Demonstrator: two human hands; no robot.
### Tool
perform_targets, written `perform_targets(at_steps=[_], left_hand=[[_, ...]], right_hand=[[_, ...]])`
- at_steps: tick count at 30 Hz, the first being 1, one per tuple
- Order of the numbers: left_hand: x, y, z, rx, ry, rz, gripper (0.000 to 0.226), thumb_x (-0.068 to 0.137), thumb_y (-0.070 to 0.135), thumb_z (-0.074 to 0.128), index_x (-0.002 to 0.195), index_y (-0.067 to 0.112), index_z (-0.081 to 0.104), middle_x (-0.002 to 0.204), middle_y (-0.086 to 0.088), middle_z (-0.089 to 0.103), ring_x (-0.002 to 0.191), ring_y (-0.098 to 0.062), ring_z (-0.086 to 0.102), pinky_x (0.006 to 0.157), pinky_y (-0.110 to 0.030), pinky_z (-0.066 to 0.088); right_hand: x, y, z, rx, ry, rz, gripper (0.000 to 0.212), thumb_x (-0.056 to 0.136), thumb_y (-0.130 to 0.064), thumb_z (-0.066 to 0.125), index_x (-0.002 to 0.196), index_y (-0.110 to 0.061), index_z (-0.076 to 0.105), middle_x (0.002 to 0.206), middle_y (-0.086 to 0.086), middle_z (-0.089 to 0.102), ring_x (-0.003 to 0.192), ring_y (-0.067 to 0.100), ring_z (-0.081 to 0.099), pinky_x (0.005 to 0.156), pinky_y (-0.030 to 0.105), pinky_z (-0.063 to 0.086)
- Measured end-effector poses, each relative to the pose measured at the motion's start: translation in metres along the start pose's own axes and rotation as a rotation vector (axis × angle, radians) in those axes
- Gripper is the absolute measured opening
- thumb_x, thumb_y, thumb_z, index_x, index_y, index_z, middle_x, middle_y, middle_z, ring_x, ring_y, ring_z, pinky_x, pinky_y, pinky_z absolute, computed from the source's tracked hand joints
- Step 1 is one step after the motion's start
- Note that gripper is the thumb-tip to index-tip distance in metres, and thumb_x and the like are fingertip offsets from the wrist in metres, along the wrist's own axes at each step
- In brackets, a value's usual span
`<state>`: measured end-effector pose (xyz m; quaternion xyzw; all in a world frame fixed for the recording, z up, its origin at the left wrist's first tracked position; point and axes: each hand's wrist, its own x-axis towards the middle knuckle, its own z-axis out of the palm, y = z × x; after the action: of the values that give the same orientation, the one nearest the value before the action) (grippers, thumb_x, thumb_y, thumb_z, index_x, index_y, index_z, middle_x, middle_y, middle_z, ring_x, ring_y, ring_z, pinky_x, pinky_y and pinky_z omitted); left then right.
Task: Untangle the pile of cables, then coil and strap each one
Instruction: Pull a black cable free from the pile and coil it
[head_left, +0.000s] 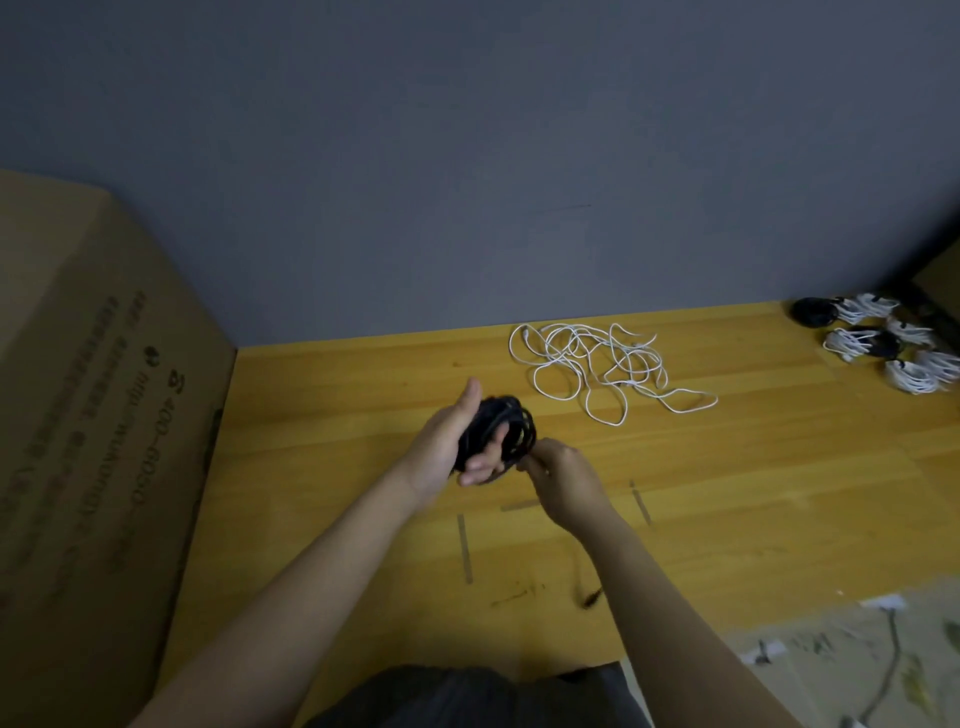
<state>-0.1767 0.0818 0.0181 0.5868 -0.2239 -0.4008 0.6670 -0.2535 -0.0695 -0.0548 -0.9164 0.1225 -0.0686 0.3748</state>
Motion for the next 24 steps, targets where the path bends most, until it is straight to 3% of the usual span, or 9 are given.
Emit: perform_targets(at_steps=[6,10,13,14,16,17,19,22,24], left_hand=[[0.027,0.005,-0.009,0.183,0.282,0.198,0.045,0.094,0.052,0.021,0.086,0.014,0.045,0.061,0.004,0.05,0.054,-0.013,0.047,0.064,-0.026,0.041],[0.045,-0.014,-0.022,0.517,0.4,0.109,0.059,0.093,0.06,0.021,0.085,0.009,0.049,0.075,-0.003,0.051,0.072,-0.018,0.052,0.076,-0.037,0.04],[0.046,-0.031,-0.033,0.794,0.285,-0.19,0.09,0.089,0.072,0.016,0.135,-0.003,0.035,0.111,-0.013,0.053,0.109,-0.027,0.053,0.084,-0.036,0.039],[0.044,-0.037,-0.038,0.888,0.233,-0.269,0.089,0.09,0.071,0.014,0.142,-0.001,0.027,0.113,-0.011,0.053,0.105,-0.024,0.052,0.079,-0.033,0.04],[0.039,-0.047,-0.046,1.068,0.111,-0.312,0.077,0.094,0.066,0.013,0.131,0.004,0.04,0.097,-0.007,0.056,0.079,-0.019,0.051,0.063,-0.028,0.036],[0.036,-0.052,-0.047,1.141,0.057,-0.289,0.064,0.097,0.062,0.014,0.113,0.012,0.051,0.086,-0.005,0.056,0.074,-0.02,0.053,0.06,-0.031,0.036],[0.029,-0.063,-0.046,1.183,-0.054,-0.259,0.053,0.1,0.054,0.015,0.079,0.021,0.05,0.066,0.0,0.051,0.069,-0.027,0.056,0.061,-0.033,0.037],[0.012,-0.078,-0.036,0.909,-0.117,-0.317,0.069,0.099,0.057,0.014,0.067,0.016,0.059,0.051,0.003,0.051,0.047,-0.015,0.05,0.06,-0.028,0.043],[0.004,-0.078,-0.029,0.645,-0.092,-0.304,0.071,0.1,0.056,0.017,0.065,0.012,0.061,0.043,0.004,0.048,0.039,-0.013,0.044,0.054,-0.025,0.041]], right_hand=[[-0.019,0.001,0.03,0.16,-0.186,0.118,0.02,0.101,-0.03,0.044,0.102,-0.022,0.062,0.059,-0.008,0.05,0.054,0.007,0.047,0.058,0.026,0.039],[-0.021,-0.012,0.029,0.141,-0.157,0.03,0.021,0.102,-0.024,0.042,0.11,-0.017,0.061,0.073,-0.015,0.053,0.064,-0.001,0.05,0.059,0.015,0.036],[-0.016,-0.018,0.025,0.06,-0.161,-0.041,0.025,0.101,-0.02,0.045,0.115,-0.011,0.062,0.101,0.005,0.066,0.09,0.017,0.057,0.075,0.029,0.042],[-0.015,-0.017,0.022,0.026,-0.158,-0.051,0.025,0.101,-0.02,0.045,0.115,-0.011,0.063,0.102,0.008,0.066,0.094,0.023,0.057,0.077,0.033,0.042],[-0.016,-0.011,0.015,-0.069,-0.128,-0.075,0.024,0.1,-0.022,0.047,0.111,-0.011,0.065,0.096,0.01,0.064,0.095,0.028,0.056,0.076,0.034,0.04],[-0.016,-0.008,0.011,-0.123,-0.094,-0.095,0.024,0.099,-0.025,0.051,0.108,-0.011,0.068,0.093,0.009,0.064,0.096,0.028,0.055,0.076,0.034,0.04],[-0.014,-0.004,0.005,-0.209,-0.014,-0.119,0.025,0.092,-0.033,0.06,0.1,-0.013,0.072,0.088,0.006,0.064,0.093,0.027,0.056,0.079,0.036,0.041],[-0.011,-0.004,-0.003,-0.251,0.066,-0.11,0.036,0.08,-0.052,0.063,0.09,-0.018,0.073,0.082,-0.001,0.062,0.086,0.02,0.053,0.079,0.035,0.035],[-0.011,-0.003,-0.007,-0.107,0.113,-0.077,0.036,0.078,-0.052,0.061,0.087,-0.02,0.073,0.082,-0.003,0.062,0.085,0.015,0.054,0.079,0.035,0.036]])
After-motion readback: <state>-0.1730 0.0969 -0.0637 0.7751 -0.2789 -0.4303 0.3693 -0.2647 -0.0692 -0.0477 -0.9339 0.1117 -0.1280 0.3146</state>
